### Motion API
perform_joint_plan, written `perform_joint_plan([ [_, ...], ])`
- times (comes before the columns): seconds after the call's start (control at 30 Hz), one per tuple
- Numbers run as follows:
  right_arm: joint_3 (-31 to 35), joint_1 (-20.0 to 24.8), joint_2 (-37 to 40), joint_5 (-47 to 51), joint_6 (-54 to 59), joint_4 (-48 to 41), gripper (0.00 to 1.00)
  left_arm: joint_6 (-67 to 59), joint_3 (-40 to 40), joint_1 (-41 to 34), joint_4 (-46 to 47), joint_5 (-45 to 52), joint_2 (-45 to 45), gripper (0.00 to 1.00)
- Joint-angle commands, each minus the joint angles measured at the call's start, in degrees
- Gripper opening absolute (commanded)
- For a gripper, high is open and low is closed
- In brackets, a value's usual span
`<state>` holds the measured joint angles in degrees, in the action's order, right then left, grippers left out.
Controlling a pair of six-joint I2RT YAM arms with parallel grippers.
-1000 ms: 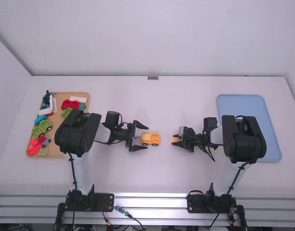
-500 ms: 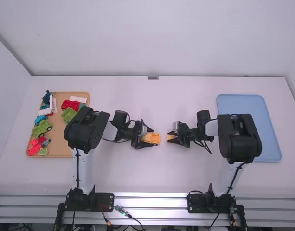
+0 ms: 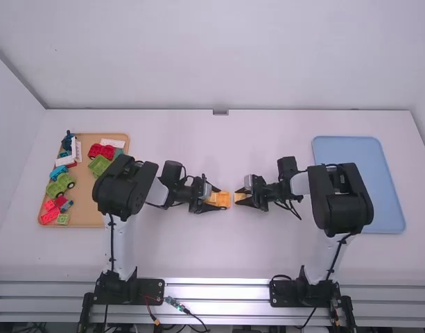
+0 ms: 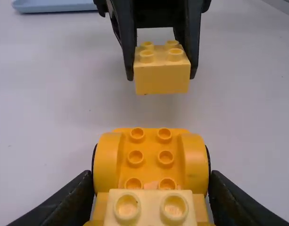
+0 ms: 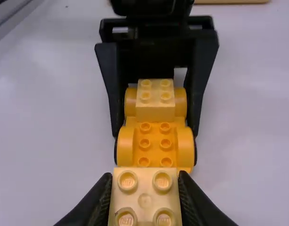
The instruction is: Assemble lego blocks to make yellow taxi
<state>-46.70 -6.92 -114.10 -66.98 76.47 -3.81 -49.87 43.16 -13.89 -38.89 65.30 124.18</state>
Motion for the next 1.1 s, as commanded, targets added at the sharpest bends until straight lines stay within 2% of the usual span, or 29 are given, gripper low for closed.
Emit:
perform_joint_plan([
  [0.0,-2.4,-0.9,-0.8,-2.0,-3.8,-0.1,0.26,-0.6,-1.0,0.0,0.5,-3.5,0.6,0.49],
  [0.13,-3.3,-2.6,-0.8,-1.4,-4.7,0.1,0.26,-0.6,-1.0,0.0,0.4,-3.8,0.6,0.48],
  [0.33,-3.3,-5.3,-0.8,1.0,-4.7,0.8,0.31,2.7,-0.6,0.1,-0.8,-3.9,0.6,0.5],
  [0.53,-3.3,-5.9,-0.8,1.0,-4.8,0.9,0.35,2.8,-0.2,-0.3,-0.7,-3.9,0.6,0.5],
  [0.57,-3.2,-5.9,-0.8,1.1,-7.7,2.4,0.36,2.8,-0.2,-0.4,-0.6,-3.9,0.6,0.5],
  [0.73,-3.1,-7.3,-0.8,6.9,-18.3,8.0,0.33,2.8,-0.2,-0.1,-0.6,-3.9,0.6,0.47],
  [0.9,-3.2,-10.2,-0.8,10.0,-18.0,8.7,0.3,2.8,-0.2,-0.3,-0.4,-5.4,0.6,0.44],
  [1.07,-3.1,-10.7,-0.8,11.3,-19.8,9.8,0.27,2.8,-0.2,-0.2,-0.5,-5.4,0.6,0.43],
])
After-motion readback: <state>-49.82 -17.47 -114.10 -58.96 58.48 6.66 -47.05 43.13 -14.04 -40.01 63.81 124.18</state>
